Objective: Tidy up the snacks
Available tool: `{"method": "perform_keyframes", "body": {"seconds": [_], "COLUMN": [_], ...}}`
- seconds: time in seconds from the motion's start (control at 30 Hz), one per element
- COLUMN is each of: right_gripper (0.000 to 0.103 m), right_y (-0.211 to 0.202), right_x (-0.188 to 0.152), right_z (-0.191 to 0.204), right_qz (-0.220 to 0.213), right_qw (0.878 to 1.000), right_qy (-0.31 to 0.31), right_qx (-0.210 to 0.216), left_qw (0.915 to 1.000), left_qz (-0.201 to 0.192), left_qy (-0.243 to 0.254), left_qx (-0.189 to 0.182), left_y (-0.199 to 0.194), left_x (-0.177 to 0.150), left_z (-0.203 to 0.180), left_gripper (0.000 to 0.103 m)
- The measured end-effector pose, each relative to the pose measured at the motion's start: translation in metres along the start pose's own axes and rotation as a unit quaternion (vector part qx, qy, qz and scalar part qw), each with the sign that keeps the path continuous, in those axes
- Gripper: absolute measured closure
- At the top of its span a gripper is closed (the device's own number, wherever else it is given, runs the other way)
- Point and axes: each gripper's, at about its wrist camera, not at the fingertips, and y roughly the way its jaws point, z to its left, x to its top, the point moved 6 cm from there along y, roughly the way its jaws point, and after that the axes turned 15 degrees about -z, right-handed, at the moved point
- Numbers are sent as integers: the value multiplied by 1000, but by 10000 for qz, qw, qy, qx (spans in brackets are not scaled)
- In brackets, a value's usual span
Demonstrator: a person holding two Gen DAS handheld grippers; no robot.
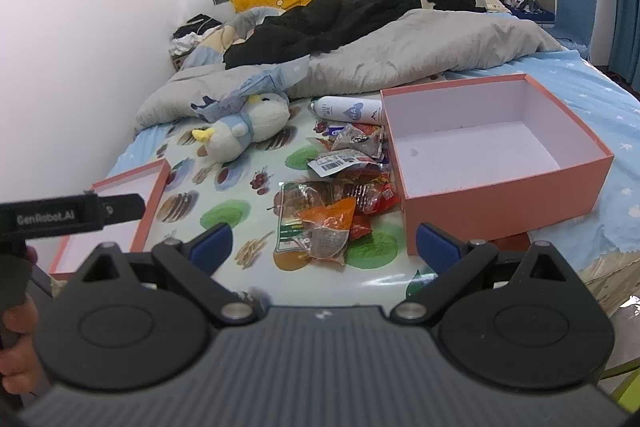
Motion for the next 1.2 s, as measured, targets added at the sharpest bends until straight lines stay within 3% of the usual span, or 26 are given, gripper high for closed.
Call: {"method": "perform_keyframes", "body": {"seconds": [0.2, 0.4, 0.63, 1.2], "right_gripper": [3, 3, 3, 3], "right_y": [9, 17, 30, 97], "right_x": [0, -7, -20, -59], "right_z": [-12, -17, -15, 4], "right_qz": [-153, -188, 33, 696], "right_qw": [9997, 9994, 9991, 9976], "right_qy": [-26, 86, 107, -8], "right_qx": [-185, -273, -417, 5], "left_qw": [9998, 9986, 9989, 9919], "left_qz": [150, 356, 318, 1199], "left_qy": [67, -208, 83, -84], "left_qx": [-76, -342, -341, -415], "left_y": [21, 40, 56, 163], "left_x": [-5, -15, -19, -58], "left_z": [-1, -6, -2, 13], "left_gripper": [0, 0, 0, 0]}}
